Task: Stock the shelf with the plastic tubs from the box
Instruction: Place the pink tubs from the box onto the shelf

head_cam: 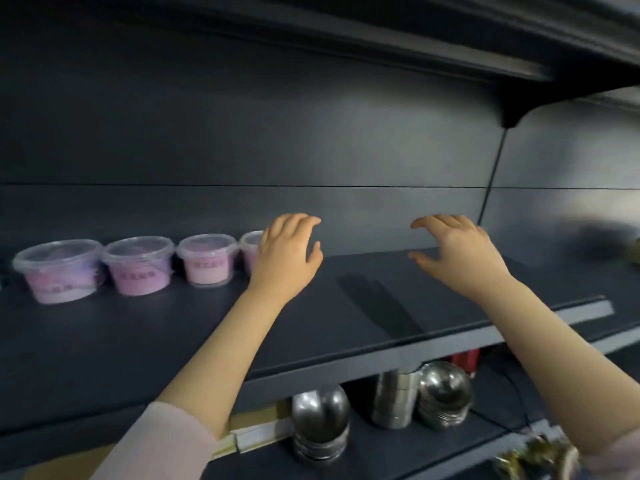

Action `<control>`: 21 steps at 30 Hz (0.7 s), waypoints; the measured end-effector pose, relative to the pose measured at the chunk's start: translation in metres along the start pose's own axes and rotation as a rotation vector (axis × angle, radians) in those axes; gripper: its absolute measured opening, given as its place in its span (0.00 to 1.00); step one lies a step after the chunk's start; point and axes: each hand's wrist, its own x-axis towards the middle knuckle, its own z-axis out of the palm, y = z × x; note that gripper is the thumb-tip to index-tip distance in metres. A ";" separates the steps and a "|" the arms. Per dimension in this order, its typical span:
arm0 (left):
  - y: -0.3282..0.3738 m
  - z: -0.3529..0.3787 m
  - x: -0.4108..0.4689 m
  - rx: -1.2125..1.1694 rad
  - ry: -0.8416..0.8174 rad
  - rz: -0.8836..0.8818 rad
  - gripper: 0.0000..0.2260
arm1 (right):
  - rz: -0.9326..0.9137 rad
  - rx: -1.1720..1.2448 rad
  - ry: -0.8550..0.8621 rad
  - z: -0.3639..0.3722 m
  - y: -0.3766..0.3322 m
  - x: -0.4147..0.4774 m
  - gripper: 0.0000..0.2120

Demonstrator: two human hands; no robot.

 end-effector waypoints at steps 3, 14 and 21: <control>0.073 0.025 -0.001 -0.046 -0.035 0.098 0.16 | 0.079 -0.078 0.006 -0.039 0.061 -0.051 0.23; 0.381 0.159 -0.081 -0.294 -0.381 0.315 0.22 | 0.483 -0.093 -0.155 -0.113 0.291 -0.321 0.24; 0.482 0.233 -0.147 -0.388 -0.685 0.435 0.21 | 0.765 0.028 -0.302 -0.085 0.382 -0.450 0.23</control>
